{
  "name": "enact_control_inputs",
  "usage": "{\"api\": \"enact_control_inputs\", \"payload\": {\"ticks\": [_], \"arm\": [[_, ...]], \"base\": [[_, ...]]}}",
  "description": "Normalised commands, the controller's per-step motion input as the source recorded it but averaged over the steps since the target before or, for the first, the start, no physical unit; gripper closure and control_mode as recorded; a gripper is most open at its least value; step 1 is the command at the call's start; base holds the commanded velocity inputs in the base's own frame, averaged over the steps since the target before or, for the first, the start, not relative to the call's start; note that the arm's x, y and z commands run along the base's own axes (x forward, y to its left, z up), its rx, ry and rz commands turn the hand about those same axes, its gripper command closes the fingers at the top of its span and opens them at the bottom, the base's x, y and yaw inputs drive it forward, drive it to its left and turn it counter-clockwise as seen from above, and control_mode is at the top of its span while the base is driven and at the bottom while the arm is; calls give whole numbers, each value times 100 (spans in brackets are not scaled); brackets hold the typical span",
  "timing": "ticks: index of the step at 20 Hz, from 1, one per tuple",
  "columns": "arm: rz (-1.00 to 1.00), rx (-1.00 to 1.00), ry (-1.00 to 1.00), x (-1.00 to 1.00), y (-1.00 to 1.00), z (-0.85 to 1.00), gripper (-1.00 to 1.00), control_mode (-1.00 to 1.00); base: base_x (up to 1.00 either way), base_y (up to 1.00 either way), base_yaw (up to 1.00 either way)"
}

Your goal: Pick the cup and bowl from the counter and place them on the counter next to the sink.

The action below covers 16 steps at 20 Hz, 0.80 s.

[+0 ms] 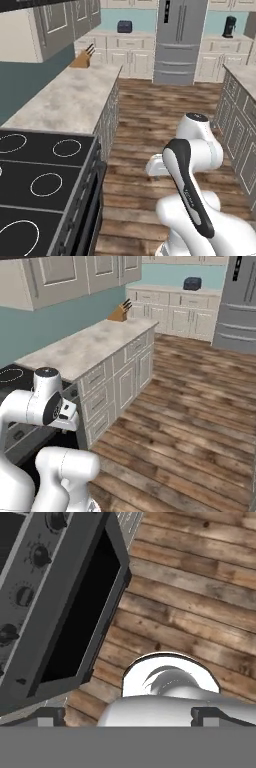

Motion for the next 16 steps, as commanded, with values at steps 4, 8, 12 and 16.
{"api": "enact_control_inputs", "payload": {"ticks": [4, 8, 12, 16], "arm": [[0, 0, 0, 0, 0, 0, -100, 100], [0, 0, 0, 0, 0, 0, -100, 100], [0, 0, 0, 0, 0, 0, -100, 100], [0, 0, 0, 0, 0, 0, -100, 100]], "base": [[0, -20, 53], [-2, -16, 55], [-16, -7, 56], [-16, -4, 56]]}}
